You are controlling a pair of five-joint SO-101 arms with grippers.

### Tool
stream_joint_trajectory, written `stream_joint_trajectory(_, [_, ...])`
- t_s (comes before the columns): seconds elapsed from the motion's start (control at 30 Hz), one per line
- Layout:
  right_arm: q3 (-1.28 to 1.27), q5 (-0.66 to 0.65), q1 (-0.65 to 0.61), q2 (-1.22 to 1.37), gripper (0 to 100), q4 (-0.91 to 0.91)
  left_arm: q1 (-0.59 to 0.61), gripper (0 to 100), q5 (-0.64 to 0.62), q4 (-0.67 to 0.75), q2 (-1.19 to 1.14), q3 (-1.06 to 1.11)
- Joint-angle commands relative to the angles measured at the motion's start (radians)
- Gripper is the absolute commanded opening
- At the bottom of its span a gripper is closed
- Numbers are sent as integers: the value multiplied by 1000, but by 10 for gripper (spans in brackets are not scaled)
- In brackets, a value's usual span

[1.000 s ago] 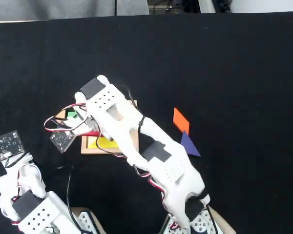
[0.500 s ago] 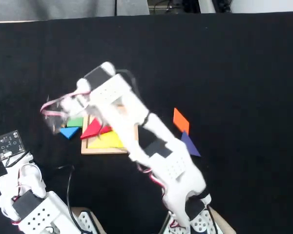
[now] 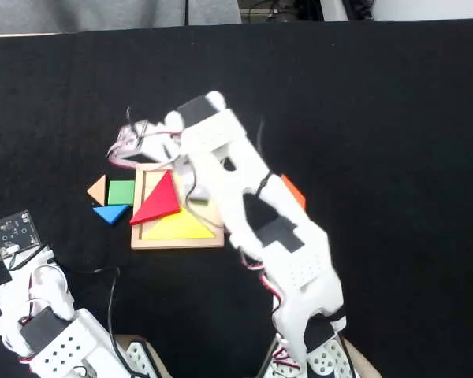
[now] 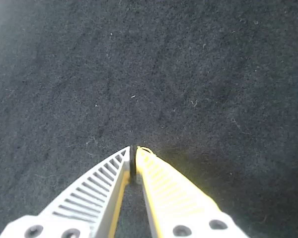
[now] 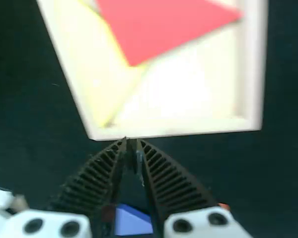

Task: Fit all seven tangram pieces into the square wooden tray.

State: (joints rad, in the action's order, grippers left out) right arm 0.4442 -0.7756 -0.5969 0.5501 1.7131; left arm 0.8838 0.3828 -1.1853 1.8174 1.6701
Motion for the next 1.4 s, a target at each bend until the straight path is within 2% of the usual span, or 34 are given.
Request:
stream_joint_trajectory(0.0, [-85,152,-55,-133,11,-91,-13,30,8,-3,8,-2])
stream_joint_trajectory(0.37, [-650,307,-143,-426,11,-559,-25,30,9,-3,8,-2])
stream_joint_trajectory(0.97, [-501,334,-137,-223,11,-569,-35,30,9,-3,8,8])
stream_joint_trajectory(1.37, [-484,334,-107,-211,11,-618,-35,30,9,-3,8,8])
